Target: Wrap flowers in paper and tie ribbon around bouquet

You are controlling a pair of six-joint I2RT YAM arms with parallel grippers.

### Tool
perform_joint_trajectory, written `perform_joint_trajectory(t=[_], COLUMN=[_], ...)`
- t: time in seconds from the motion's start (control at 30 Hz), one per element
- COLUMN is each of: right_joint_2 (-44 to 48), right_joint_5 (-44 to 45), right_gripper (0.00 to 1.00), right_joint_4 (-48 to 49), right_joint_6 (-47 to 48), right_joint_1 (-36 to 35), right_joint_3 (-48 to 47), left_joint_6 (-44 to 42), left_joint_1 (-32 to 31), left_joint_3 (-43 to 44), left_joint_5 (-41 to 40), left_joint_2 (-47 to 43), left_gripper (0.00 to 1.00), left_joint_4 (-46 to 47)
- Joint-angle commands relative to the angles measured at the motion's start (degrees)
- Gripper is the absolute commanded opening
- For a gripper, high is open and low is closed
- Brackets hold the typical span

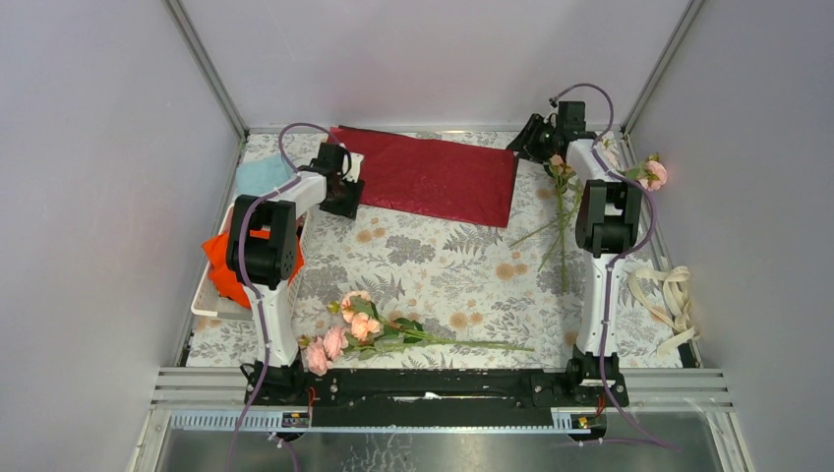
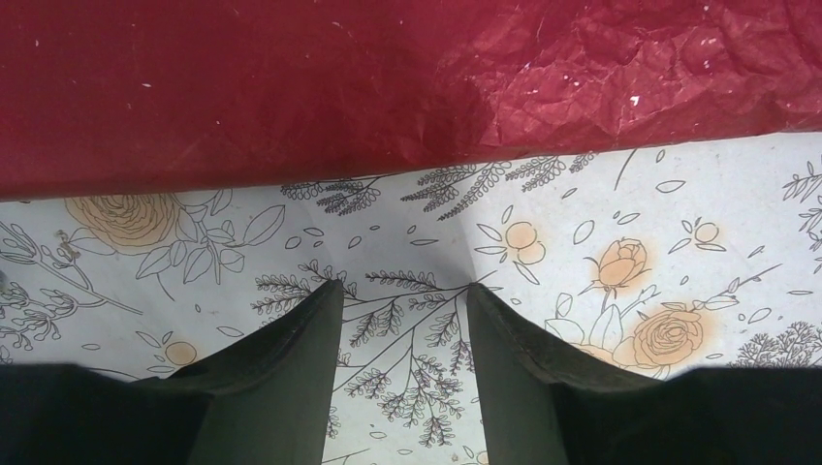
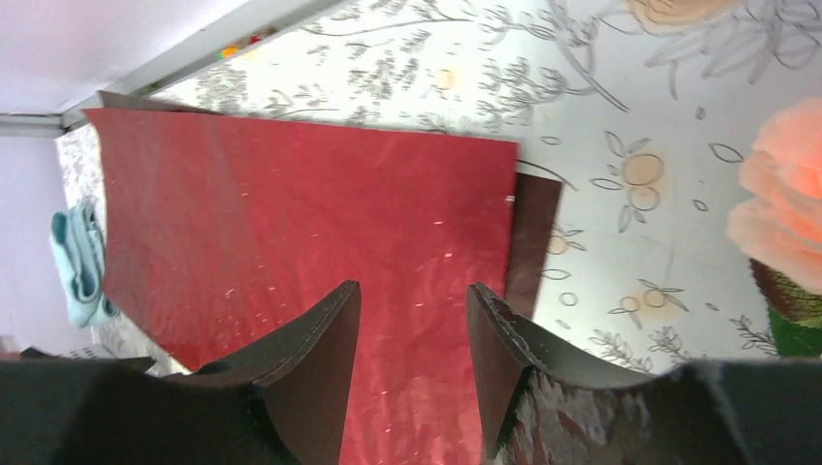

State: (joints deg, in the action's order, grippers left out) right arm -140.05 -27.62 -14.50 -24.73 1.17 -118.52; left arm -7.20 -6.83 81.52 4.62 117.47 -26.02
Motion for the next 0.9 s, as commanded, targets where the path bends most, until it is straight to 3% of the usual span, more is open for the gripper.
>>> perform_joint_trajectory(t=[0.0, 0.37, 0.57, 0.87], right_joint_2=[-4.3, -7.8, -7.6, -7.6], right_joint_5=[1.7, -4.7, -12.8, -15.8], right_gripper=[0.52, 0.50, 0.50, 0.50], right_joint_4=[0.2, 0.8, 9.3, 17.5], right_joint_6=[-3.1, -6.2, -14.5, -21.1], right_joint_1=[0.2, 0.1, 0.0, -3.0], right_joint_3=[-2.3, -1.2, 1.1, 1.5], left_joint_6=[-0.9, -0.5, 0.1, 0.4], left_joint_1=[-0.2, -0.2, -0.2, -0.2], left_joint_3=[-1.4, 0.5, 1.3, 2.1], left_joint_5=[-1.8, -1.6, -1.8, -1.7], left_joint_2=[3.1, 5.1, 6.2, 7.8], left_gripper=[0.56, 0.56, 0.56, 0.55], left_joint_4=[1.2, 1.3, 1.3, 1.7])
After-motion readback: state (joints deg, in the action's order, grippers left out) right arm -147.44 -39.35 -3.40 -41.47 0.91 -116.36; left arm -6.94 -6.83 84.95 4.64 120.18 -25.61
